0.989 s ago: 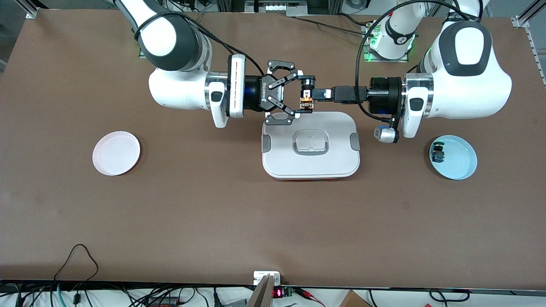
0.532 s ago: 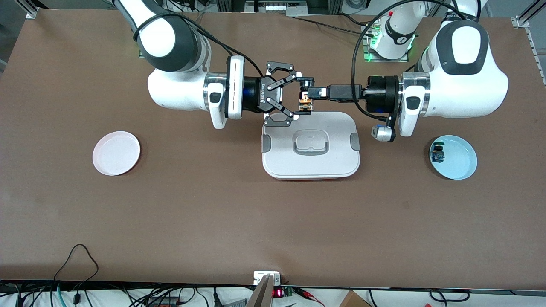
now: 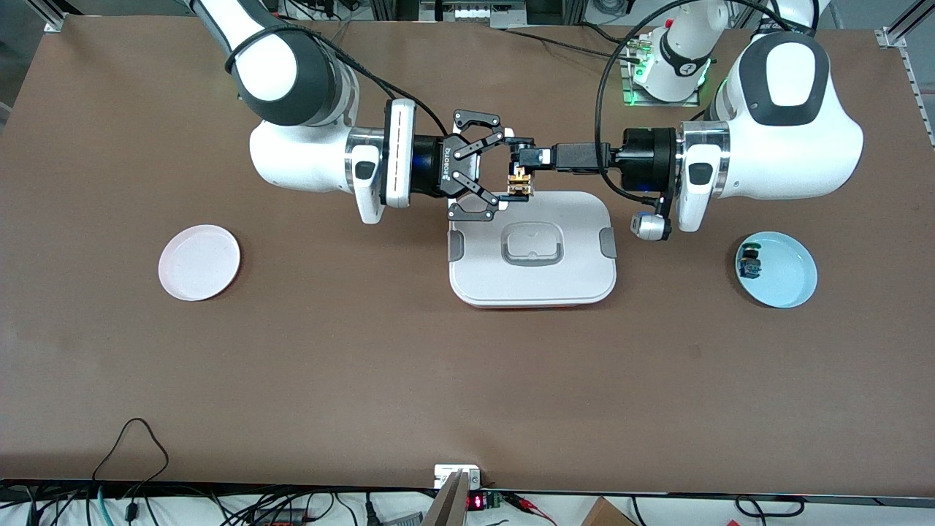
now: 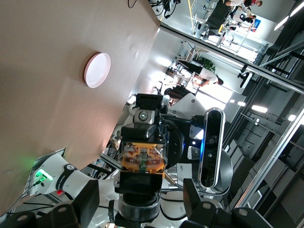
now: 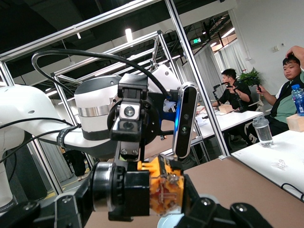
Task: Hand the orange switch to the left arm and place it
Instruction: 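Close the left gripper on the switch and open the right gripper, then carry the switch toward the blue plate while the right gripper withdraws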
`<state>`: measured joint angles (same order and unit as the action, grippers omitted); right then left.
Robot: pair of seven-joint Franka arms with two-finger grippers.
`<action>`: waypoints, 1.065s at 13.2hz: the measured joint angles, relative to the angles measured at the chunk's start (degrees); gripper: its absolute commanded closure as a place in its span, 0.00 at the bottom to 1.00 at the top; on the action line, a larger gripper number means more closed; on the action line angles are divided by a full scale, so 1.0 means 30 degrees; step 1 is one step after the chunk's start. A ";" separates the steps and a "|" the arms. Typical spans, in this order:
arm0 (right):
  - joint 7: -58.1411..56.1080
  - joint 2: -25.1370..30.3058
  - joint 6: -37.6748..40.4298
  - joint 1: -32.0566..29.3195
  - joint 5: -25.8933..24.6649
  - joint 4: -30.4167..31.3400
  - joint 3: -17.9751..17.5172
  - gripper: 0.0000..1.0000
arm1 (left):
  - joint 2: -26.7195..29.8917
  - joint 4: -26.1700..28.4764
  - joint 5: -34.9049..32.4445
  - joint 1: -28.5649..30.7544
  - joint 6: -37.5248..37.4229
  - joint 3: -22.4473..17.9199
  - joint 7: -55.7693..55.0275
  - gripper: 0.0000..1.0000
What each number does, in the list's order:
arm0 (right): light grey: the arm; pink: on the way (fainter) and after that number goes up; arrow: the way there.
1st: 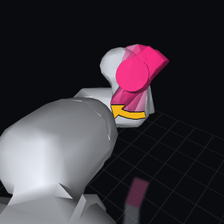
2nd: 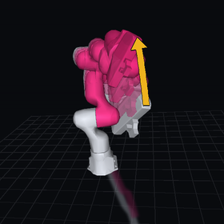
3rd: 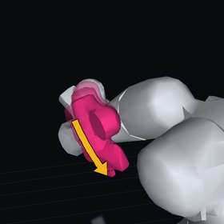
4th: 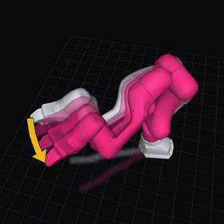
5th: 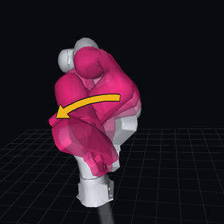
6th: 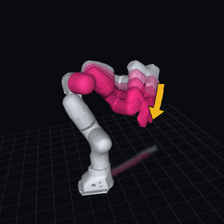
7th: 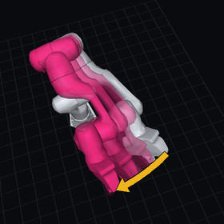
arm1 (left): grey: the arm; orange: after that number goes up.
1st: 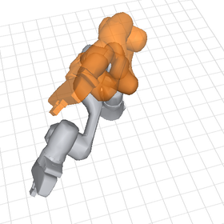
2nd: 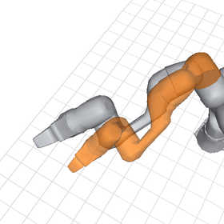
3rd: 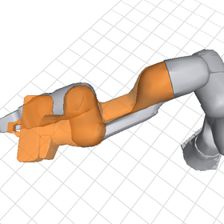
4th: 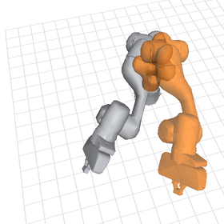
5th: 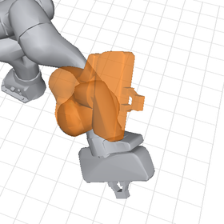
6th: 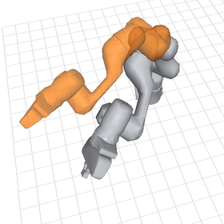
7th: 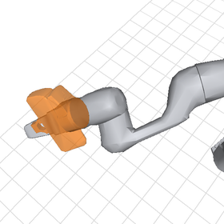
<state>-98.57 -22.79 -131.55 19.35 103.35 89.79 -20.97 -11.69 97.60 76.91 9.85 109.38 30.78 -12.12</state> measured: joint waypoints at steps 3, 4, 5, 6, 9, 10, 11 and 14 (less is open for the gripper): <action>-0.0003 0.0000 0.0000 0.0176 0.0000 0.0000 0.0000 0.96 | -0.0036 0.0017 0.0000 -0.0061 0.0171 0.0021 0.0642 0.66; -0.0003 0.0000 -0.0001 0.0231 0.0000 0.0000 0.0000 0.96 | -0.0060 0.0027 0.0000 -0.0095 0.0210 0.0039 0.0879 0.81; -0.0003 0.0006 -0.0003 0.0245 0.0080 -0.0041 0.0008 0.96 | -0.0068 0.0100 -0.0010 -0.0106 0.0214 0.0041 0.1142 0.96; 0.0003 -0.0004 -0.0014 0.0249 0.0104 -0.0052 0.0019 0.96 | -0.0081 0.0134 0.0010 -0.0102 0.0221 0.0035 0.1563 1.00; 0.0001 -0.0008 -0.0036 0.0374 0.0148 -0.0056 0.0154 0.05 | -0.0088 0.0158 0.0010 -0.0089 0.0220 0.0032 0.1751 1.00; 0.0042 -0.0009 -0.0036 0.0459 0.0281 -0.0055 0.0240 0.00 | -0.0090 0.0159 0.0010 -0.0078 0.0220 0.0032 0.1757 1.00; 0.0105 -0.0013 -0.0034 0.0539 0.0439 -0.0055 0.0294 0.00 | -0.0093 0.0160 0.0010 -0.0056 0.0224 0.0028 0.1758 1.00; 0.0289 -0.0020 -0.0038 0.0630 0.0511 -0.0051 0.0345 0.00 | -0.0092 0.0159 0.0010 0.0150 0.0201 -0.0020 0.1766 1.00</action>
<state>-97.71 -22.85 -131.67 21.24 104.89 89.64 -19.93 -11.97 98.08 76.94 10.30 109.98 30.72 -6.82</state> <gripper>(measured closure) 0.000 0.577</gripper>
